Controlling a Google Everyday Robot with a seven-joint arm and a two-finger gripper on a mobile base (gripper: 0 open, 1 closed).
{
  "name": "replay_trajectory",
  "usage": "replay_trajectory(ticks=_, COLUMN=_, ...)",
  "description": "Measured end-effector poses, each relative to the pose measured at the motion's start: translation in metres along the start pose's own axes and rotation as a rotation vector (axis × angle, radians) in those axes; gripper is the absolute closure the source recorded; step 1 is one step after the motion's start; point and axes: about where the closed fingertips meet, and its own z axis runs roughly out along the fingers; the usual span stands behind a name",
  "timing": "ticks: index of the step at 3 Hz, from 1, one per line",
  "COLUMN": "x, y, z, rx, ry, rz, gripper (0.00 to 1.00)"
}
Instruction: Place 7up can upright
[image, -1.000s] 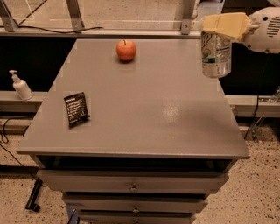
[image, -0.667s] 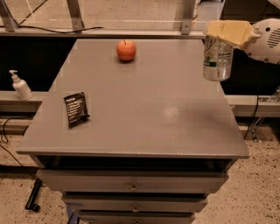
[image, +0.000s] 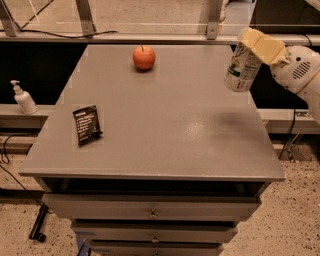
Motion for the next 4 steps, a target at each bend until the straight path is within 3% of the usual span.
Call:
replay_trajectory(ticks=1, x=0.003, y=0.03, z=0.021, rx=-0.074, ry=-0.04, rz=-0.161, gripper=1.0)
replay_trajectory(ticks=2, x=0.015, y=0.051, z=0.033, rx=-0.121, ry=-0.025, rz=-0.33, gripper=1.0)
replay_trajectory(ticks=3, x=0.015, y=0.053, z=0.034, rx=-0.124, ry=-0.025, rz=-0.362, gripper=1.0)
replay_trajectory(ticks=4, x=0.026, y=0.053, z=0.033, rx=-0.137, ry=0.006, rz=-0.346, gripper=1.0)
